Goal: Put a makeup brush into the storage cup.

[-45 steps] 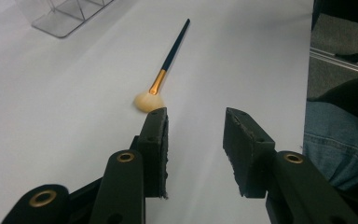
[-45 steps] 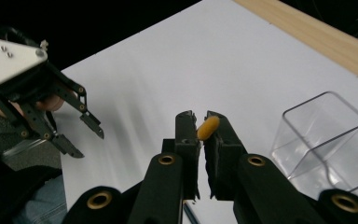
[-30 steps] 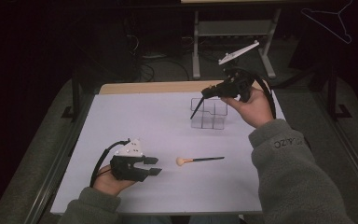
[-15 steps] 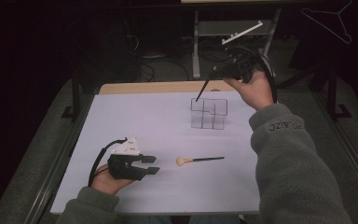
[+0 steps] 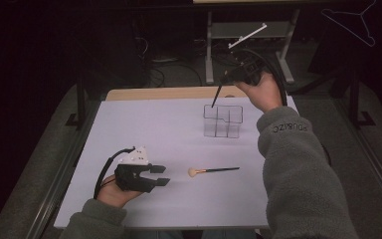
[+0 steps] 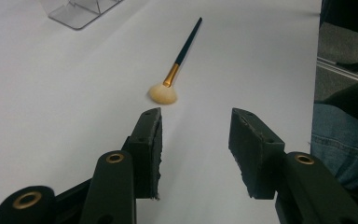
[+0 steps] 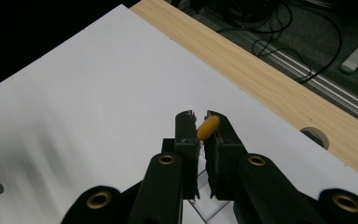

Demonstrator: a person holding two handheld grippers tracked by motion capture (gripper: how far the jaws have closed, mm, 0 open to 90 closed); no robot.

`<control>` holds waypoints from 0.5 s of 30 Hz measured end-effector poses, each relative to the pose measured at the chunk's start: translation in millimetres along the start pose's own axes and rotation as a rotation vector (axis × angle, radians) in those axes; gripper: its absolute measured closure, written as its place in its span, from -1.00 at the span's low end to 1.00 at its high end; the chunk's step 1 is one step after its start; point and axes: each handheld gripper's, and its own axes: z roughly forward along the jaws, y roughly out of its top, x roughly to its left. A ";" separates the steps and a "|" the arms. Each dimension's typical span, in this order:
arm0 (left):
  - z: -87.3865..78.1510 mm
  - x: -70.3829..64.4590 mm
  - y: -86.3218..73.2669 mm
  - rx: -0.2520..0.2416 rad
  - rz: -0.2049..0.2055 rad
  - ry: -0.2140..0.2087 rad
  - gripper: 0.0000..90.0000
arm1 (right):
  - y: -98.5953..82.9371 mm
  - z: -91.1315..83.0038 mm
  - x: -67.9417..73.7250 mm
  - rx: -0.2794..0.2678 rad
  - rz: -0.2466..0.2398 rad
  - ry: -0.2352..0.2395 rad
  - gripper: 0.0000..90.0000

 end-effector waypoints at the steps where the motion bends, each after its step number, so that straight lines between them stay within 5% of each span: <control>1: -0.2 0.3 0.0 -0.001 0.000 0.001 0.19 | 0.0 1.0 0.5 0.002 0.003 0.000 0.84; 15: -2.5 1.1 0.3 -0.007 -0.012 0.007 0.15 | -10.3 22.8 -0.7 0.037 0.025 -0.010 0.83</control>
